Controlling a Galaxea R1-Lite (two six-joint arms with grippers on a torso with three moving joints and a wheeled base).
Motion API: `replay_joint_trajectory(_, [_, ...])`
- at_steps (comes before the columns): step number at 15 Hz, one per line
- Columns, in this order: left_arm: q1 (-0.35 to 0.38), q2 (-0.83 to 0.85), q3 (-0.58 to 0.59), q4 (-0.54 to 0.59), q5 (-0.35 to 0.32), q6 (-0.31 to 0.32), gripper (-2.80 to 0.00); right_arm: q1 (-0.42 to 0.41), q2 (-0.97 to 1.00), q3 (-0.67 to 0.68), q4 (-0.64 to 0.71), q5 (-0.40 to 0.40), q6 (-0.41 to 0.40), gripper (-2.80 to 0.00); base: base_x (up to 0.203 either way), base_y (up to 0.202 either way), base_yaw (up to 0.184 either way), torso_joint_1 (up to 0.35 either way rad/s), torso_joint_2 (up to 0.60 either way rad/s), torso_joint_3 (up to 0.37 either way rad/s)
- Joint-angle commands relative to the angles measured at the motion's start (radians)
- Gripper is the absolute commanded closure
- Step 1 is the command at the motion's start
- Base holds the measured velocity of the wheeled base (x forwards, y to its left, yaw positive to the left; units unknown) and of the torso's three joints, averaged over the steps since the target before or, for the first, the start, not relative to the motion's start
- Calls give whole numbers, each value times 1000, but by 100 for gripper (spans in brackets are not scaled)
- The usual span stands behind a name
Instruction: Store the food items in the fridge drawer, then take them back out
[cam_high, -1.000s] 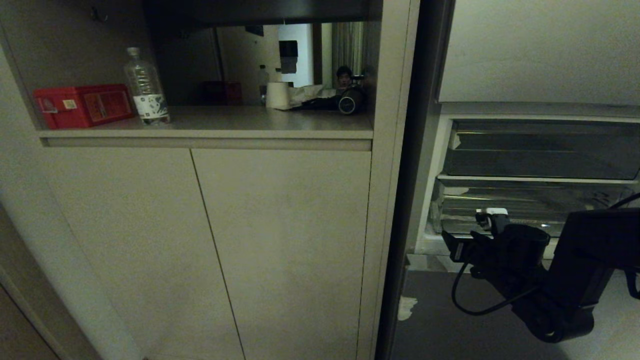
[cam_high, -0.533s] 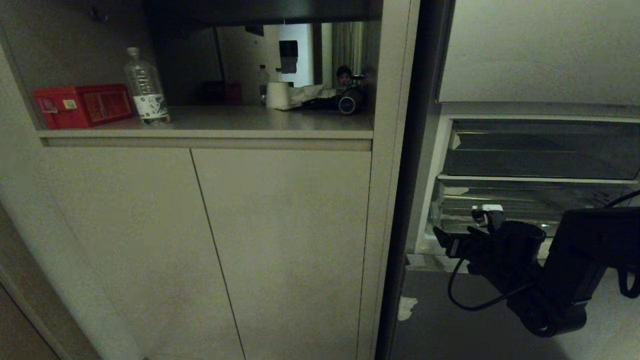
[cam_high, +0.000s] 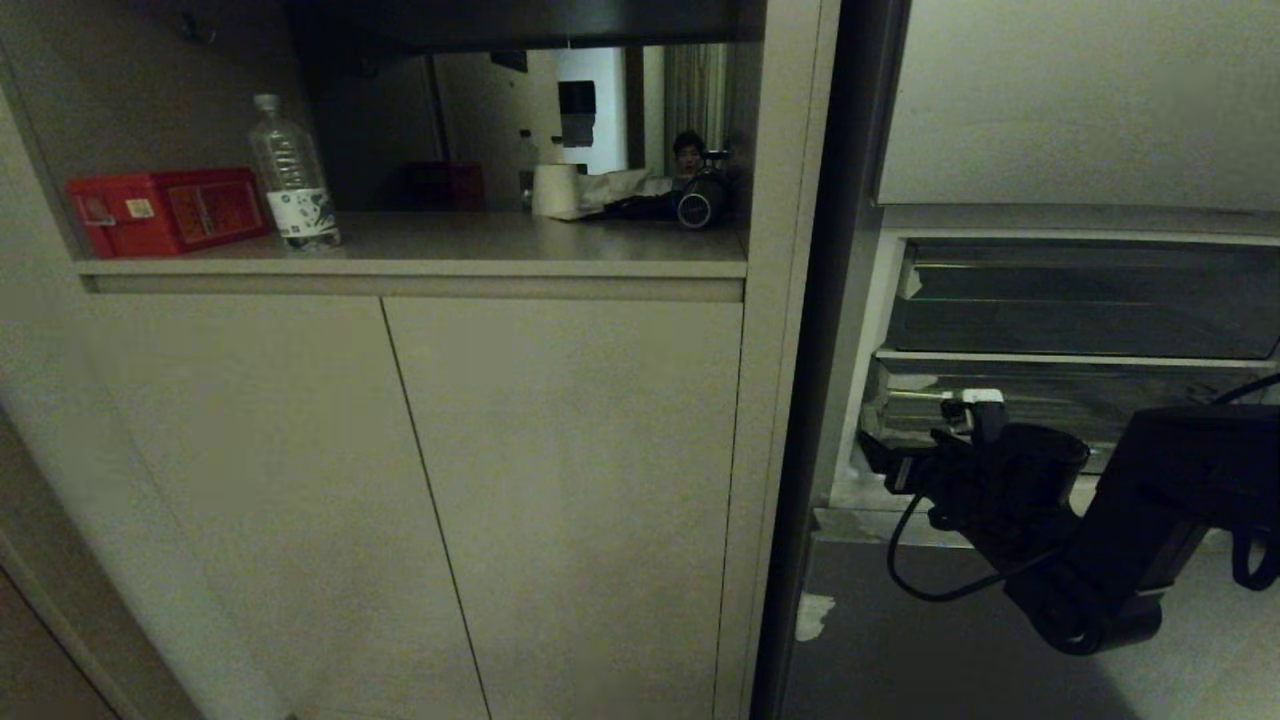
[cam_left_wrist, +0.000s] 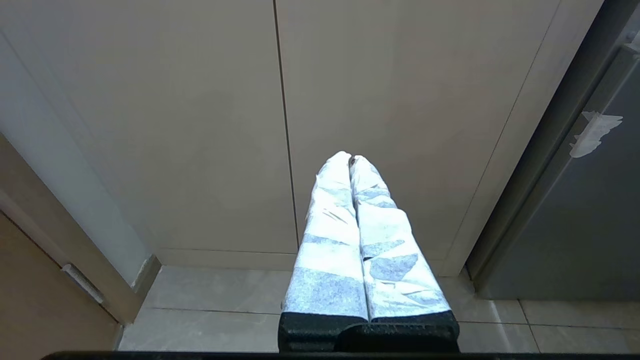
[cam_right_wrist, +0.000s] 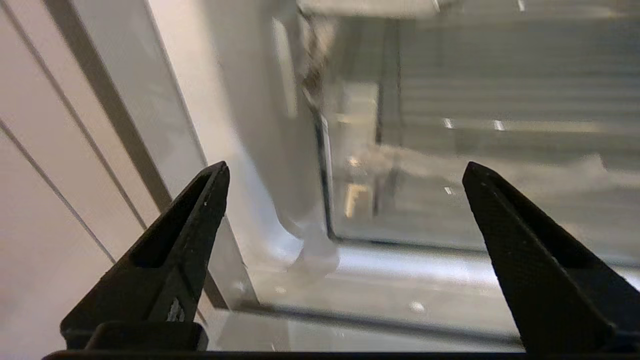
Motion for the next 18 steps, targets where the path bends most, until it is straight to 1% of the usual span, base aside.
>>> replay_joint_trajectory(1, [0, 2, -1, 1, 0, 0, 0, 0, -1, -10, -9, 19, 1, -280, 0, 0, 0, 0, 0, 0])
replay_joint_trajectory(4, [0, 2, 0, 1, 0, 0, 0, 0, 0, -12, -9, 29, 4, -280, 0, 0, 0, 0, 0, 0])
replay_joint_trajectory(6, [0, 2, 0, 1, 0, 0, 0, 0, 6, -12, -9, 53, 4, -280, 0, 0, 0, 0, 0, 0])
replay_joint_trajectory(13, [0, 2, -1, 1, 0, 0, 0, -1, 8, -64, -9, 41, -7, -280, 0, 0, 0, 0, 0, 0])
replay_joint_trajectory(18, [0, 2, 1, 1, 0, 0, 0, -1, 8, -60, -9, 24, -8, -280, 0, 0, 0, 0, 0, 0])
